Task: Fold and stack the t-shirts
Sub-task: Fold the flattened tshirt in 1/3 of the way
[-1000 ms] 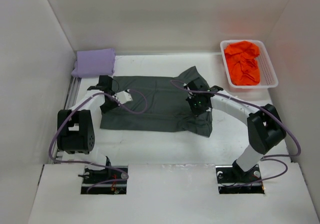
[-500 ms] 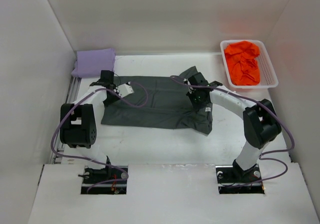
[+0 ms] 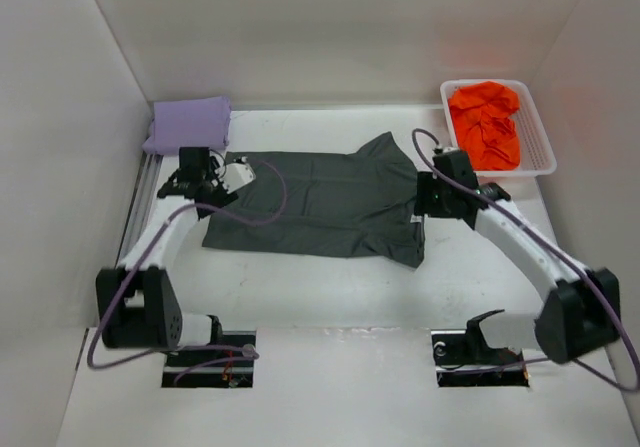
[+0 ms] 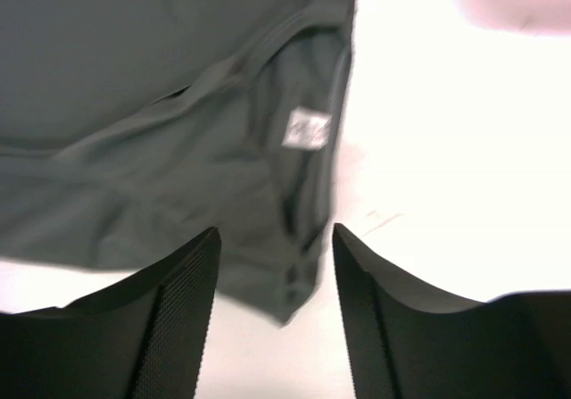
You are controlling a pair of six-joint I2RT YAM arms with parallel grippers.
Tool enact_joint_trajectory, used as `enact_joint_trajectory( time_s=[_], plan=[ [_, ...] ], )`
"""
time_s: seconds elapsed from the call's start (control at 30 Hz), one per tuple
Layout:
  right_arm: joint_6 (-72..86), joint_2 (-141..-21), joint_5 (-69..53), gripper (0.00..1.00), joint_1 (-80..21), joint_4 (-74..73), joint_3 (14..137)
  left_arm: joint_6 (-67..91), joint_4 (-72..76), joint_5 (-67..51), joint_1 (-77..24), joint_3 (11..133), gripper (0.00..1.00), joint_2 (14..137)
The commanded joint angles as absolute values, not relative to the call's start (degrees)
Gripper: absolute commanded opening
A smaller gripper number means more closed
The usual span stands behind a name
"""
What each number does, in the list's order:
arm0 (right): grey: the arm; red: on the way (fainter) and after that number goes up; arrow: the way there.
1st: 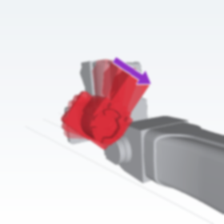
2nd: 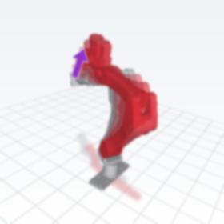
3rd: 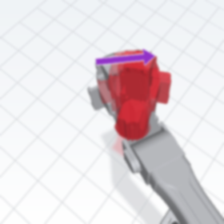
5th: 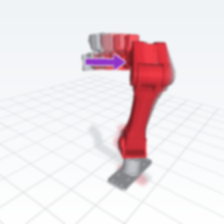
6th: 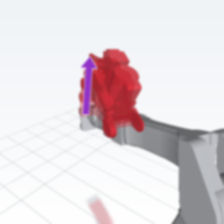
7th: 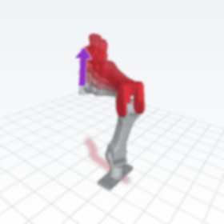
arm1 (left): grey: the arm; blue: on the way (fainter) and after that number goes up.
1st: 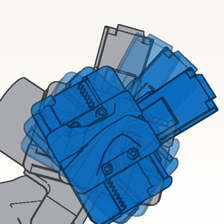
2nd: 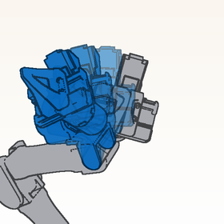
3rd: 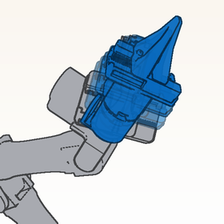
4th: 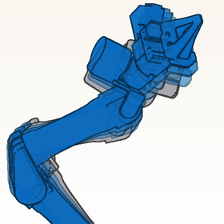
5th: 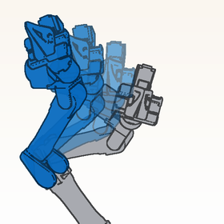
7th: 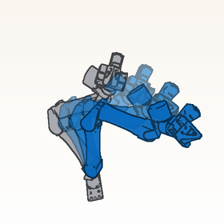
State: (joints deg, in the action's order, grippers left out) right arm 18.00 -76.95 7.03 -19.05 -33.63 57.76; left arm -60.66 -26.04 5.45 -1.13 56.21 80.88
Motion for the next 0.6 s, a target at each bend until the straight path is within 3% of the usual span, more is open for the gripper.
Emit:
enact_joint_trajectory(
  time_s=[0.0, 0.17, 0.4, 0.5, 0.57],
  plan=[
    [30.29, -70.51, 3.35, 0.59, -21.91, -31.99, 49.42, -65.39, -31.01, 4.22, -3.73, 48.19, 0.61, 73.22],
    [39.54, -66.18, 1.06, 0.64, -24.12, -24.98, 37.28, -64.6, -28.75, 3.78, -5.75, 41.4, 0.61, 75.05],
    [42.45, -69.34, -0.61, 0.64, -22.19, -15.74, 32.52, -64.07, -20.31, 4.57, -6.02, 41.83, 0.61, 82.96],
    [43.68, -71.45, -1.93, 0.55, -22.28, -13.54, 31.64, -63.81, -18.29, 5.01, -5.93, 41.92, 0.58, 85.68],
    [44.38, -71.81, -3.25, 0.38, -22.02, -12.75, 30.85, -63.63, -17.58, 5.1, -5.76, 41.66, 0.51, 87.09]
  ],
)
